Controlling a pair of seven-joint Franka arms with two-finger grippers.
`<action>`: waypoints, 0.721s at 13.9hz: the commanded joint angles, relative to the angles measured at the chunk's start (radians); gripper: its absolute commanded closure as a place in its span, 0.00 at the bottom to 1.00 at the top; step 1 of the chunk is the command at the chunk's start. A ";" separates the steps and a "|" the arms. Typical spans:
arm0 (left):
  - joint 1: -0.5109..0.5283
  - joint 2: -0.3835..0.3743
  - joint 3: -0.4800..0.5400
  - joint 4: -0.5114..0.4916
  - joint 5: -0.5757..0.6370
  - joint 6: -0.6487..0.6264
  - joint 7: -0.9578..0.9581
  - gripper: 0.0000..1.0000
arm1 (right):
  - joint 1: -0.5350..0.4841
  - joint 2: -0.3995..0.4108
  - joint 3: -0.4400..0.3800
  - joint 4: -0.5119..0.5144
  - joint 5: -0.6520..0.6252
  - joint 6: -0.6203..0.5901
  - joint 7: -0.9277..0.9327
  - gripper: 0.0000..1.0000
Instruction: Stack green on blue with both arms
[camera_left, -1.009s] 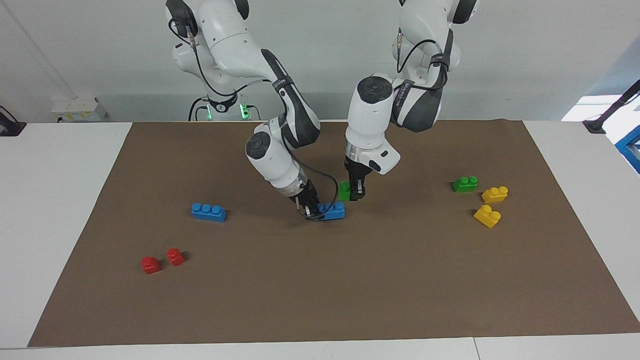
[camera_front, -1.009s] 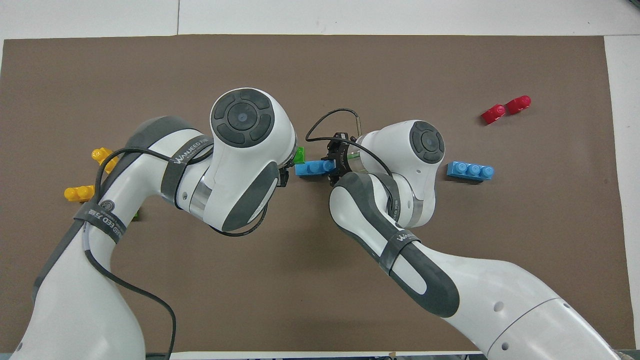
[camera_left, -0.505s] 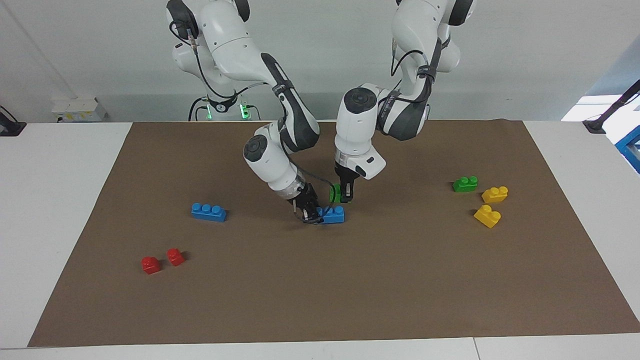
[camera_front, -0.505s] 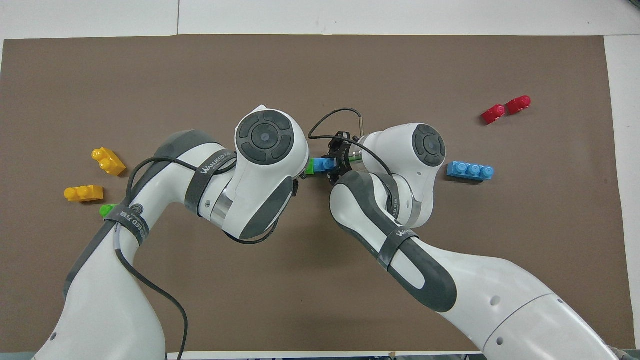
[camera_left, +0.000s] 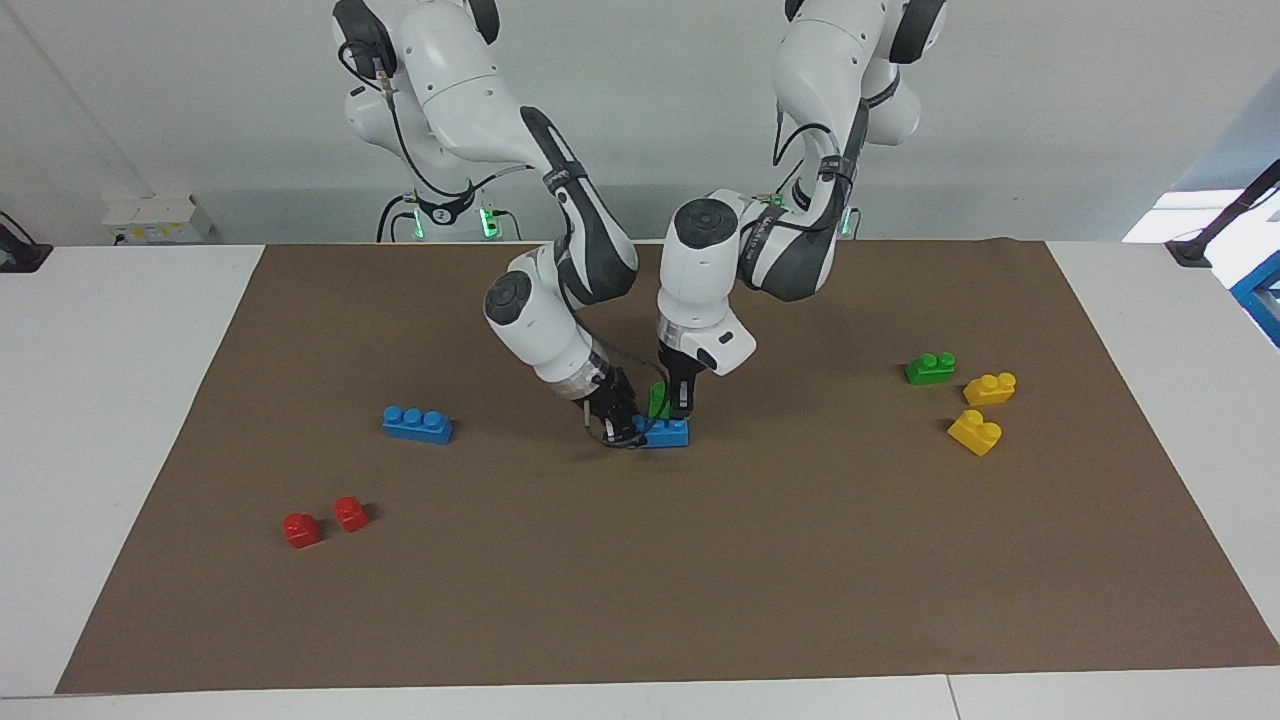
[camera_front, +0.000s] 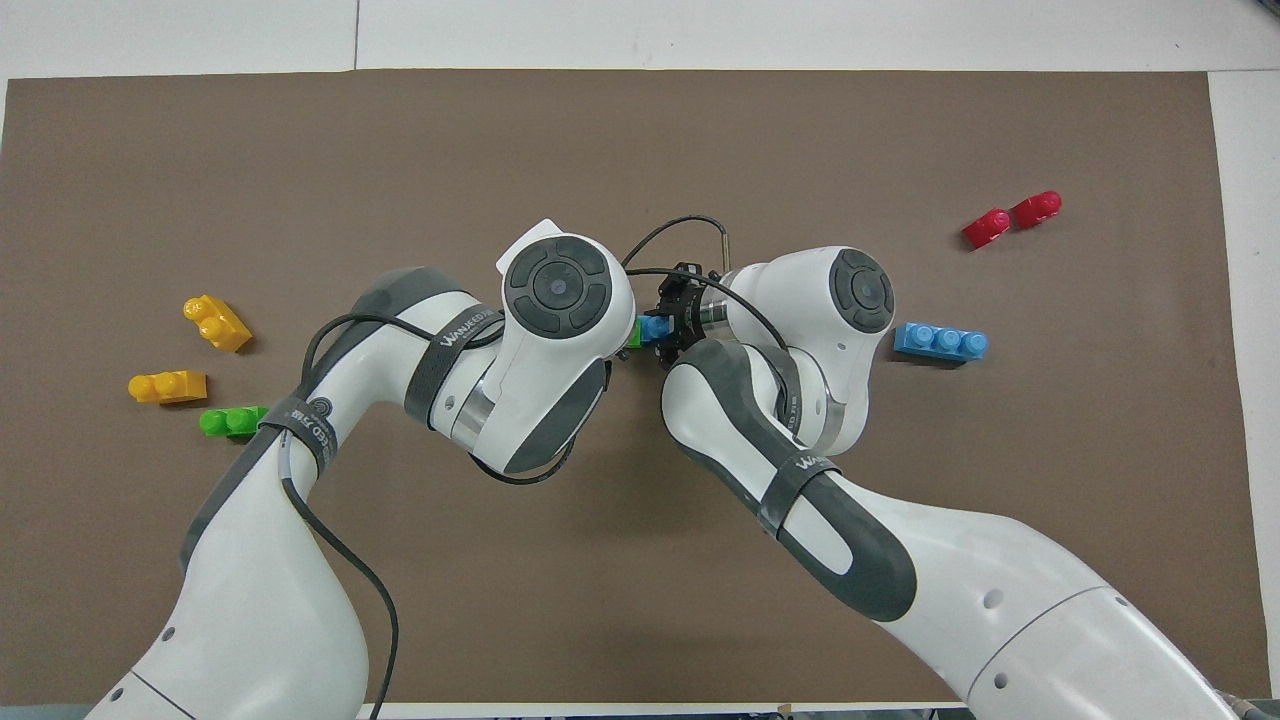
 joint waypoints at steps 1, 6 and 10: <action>-0.015 0.005 0.013 -0.013 0.033 0.024 -0.030 1.00 | -0.004 0.016 0.006 -0.009 0.029 0.041 -0.020 1.00; -0.036 0.029 0.013 -0.011 0.094 0.027 -0.079 1.00 | -0.004 0.016 0.004 -0.011 0.029 0.039 -0.021 1.00; -0.039 0.031 0.013 -0.010 0.103 0.033 -0.097 1.00 | -0.004 0.016 0.004 -0.014 0.029 0.041 -0.024 1.00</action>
